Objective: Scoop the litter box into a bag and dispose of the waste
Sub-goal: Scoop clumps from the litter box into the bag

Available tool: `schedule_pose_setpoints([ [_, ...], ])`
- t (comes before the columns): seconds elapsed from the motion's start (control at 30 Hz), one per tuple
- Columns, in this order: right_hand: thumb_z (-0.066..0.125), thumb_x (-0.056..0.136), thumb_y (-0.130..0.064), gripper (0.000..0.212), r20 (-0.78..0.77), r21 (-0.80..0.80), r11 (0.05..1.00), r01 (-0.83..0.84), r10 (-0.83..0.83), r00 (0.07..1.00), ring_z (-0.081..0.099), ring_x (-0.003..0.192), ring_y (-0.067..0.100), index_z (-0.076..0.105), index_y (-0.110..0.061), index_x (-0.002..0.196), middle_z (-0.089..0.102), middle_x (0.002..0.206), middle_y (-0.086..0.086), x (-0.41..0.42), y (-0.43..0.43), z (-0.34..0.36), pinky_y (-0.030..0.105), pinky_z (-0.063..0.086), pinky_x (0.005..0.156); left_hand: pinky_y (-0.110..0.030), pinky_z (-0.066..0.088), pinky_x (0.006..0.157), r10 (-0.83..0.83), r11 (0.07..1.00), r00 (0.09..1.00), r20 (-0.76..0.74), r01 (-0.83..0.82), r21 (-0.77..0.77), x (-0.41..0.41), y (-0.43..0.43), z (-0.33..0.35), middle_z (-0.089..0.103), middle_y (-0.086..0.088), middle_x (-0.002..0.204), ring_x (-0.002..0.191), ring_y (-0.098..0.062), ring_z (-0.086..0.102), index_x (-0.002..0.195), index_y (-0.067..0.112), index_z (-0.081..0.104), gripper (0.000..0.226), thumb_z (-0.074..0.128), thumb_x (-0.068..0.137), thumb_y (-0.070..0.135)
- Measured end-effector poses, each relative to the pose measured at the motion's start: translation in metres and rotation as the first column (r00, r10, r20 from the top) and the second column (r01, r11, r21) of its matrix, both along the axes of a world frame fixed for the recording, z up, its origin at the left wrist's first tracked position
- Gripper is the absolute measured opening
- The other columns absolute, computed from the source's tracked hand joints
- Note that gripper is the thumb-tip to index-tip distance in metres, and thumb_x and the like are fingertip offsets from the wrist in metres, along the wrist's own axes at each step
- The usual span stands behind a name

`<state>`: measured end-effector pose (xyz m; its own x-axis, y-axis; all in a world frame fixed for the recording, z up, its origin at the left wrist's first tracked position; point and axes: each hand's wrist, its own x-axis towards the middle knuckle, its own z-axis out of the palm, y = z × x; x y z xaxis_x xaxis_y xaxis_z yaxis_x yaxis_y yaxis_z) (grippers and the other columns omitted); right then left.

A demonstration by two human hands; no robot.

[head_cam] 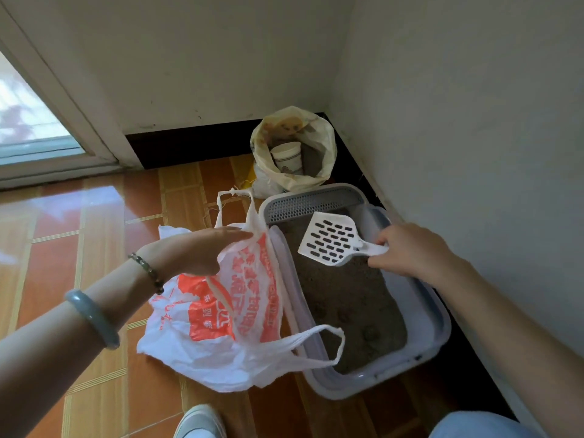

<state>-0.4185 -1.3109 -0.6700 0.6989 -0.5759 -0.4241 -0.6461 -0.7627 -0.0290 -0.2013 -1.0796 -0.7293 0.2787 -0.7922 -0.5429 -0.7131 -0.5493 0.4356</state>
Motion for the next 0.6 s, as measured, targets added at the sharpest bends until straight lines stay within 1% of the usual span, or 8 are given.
schedule_pose_setpoints([
  [0.1, 0.054, 0.084, -0.036, 0.03, -0.149, 0.059, 0.997, 0.054, -0.044, 0.988, 0.042, 0.052, 0.015, 0.043, -0.018, 0.062, 0.044, 0.061, 0.0, -0.003, -0.005, -0.044, 0.026, 0.027, 0.046, -0.021, 0.053, 0.079, -0.018, 1.0, 0.997, 0.08, 0.016, 0.018, -0.007, 0.0, 0.001, 0.023, 0.005, 0.155, 0.135, -0.021, 0.037, 0.147, 0.032, 0.023, 0.089, 0.057, 0.079, -0.014],
  [0.2, 0.049, 0.089, -0.035, 0.037, -0.188, 0.123, 0.992, 0.033, -0.009, 0.982, 0.038, 0.052, 0.012, 0.031, -0.021, 0.06, 0.04, 0.063, -0.002, -0.002, -0.003, -0.076, 0.026, 0.025, 0.046, -0.017, 0.053, 0.069, -0.005, 1.0, 0.996, 0.093, 0.003, 0.031, -0.008, 0.005, -0.002, 0.023, 0.005, 0.155, 0.135, -0.019, 0.037, 0.147, 0.032, 0.024, 0.09, 0.055, 0.078, -0.017],
  [0.27, 0.048, 0.091, -0.032, 0.029, -0.164, 0.155, 0.988, 0.007, 0.019, 0.986, 0.039, 0.055, 0.012, 0.04, -0.019, 0.066, 0.044, 0.068, -0.001, 0.002, 0.001, -0.087, 0.026, 0.026, 0.046, -0.013, 0.053, 0.063, 0.006, 0.999, 0.997, 0.083, -0.009, 0.034, -0.007, 0.006, -0.005, 0.025, 0.004, 0.154, 0.133, -0.018, 0.04, 0.146, 0.032, 0.026, 0.089, 0.055, 0.078, -0.017],
  [0.3, 0.047, 0.092, -0.031, 0.02, -0.141, 0.159, 0.987, 0.002, 0.021, 0.99, 0.043, 0.058, 0.014, 0.048, -0.018, 0.077, 0.047, 0.074, 0.001, 0.005, 0.003, -0.092, 0.026, 0.027, 0.046, -0.013, 0.053, 0.058, 0.012, 0.999, 0.997, 0.082, -0.015, 0.031, -0.007, 0.006, -0.006, 0.025, 0.003, 0.154, 0.13, -0.018, 0.043, 0.146, 0.032, 0.026, 0.088, 0.055, 0.079, -0.016],
  [0.33, 0.047, 0.092, -0.029, 0.018, -0.119, 0.158, 0.987, 0.002, 0.017, 0.993, 0.046, 0.063, 0.017, 0.056, -0.014, 0.091, 0.049, 0.078, 0.002, 0.009, 0.004, -0.096, 0.026, 0.029, 0.047, -0.012, 0.051, 0.053, 0.014, 0.999, 0.996, 0.086, -0.017, 0.034, -0.007, 0.005, -0.007, 0.026, 0.003, 0.154, 0.126, -0.018, 0.047, 0.146, 0.032, 0.026, 0.087, 0.055, 0.08, -0.016],
  [0.4, 0.045, 0.093, -0.027, 0.027, -0.105, 0.14, 0.99, 0.011, 0.004, 0.994, 0.051, 0.072, 0.022, 0.057, -0.009, 0.107, 0.054, 0.083, 0.004, 0.018, 0.008, -0.101, 0.027, 0.034, 0.052, -0.011, 0.047, 0.048, 0.039, 0.999, 0.995, 0.088, -0.042, 0.027, -0.008, 0.003, -0.007, 0.026, 0.003, 0.154, 0.12, -0.017, 0.051, 0.146, 0.031, 0.025, 0.086, 0.054, 0.08, -0.016],
  [0.5, 0.044, 0.094, -0.025, 0.028, -0.116, 0.123, 0.992, 0.004, 0.01, 0.993, 0.058, 0.088, 0.027, 0.056, -0.007, 0.111, 0.061, 0.103, 0.01, 0.03, 0.016, -0.11, 0.03, 0.039, 0.064, -0.011, 0.048, 0.049, 0.083, 0.996, 0.991, 0.104, -0.084, 0.005, -0.009, -0.003, -0.008, 0.025, 0.003, 0.154, 0.124, -0.019, 0.049, 0.146, 0.03, 0.026, 0.086, 0.052, 0.08, -0.018],
  [0.6, 0.044, 0.095, -0.024, 0.025, -0.127, 0.125, 0.992, 0.003, 0.013, 0.992, 0.057, 0.087, 0.026, 0.057, -0.008, 0.109, 0.059, 0.098, 0.01, 0.044, 0.022, -0.119, 0.031, 0.04, 0.065, -0.01, 0.047, 0.046, 0.136, 0.991, 0.986, 0.093, -0.134, -0.027, -0.006, -0.008, -0.014, 0.024, 0.003, 0.155, 0.126, -0.02, 0.048, 0.146, 0.029, 0.027, 0.086, 0.05, 0.079, -0.02],
])
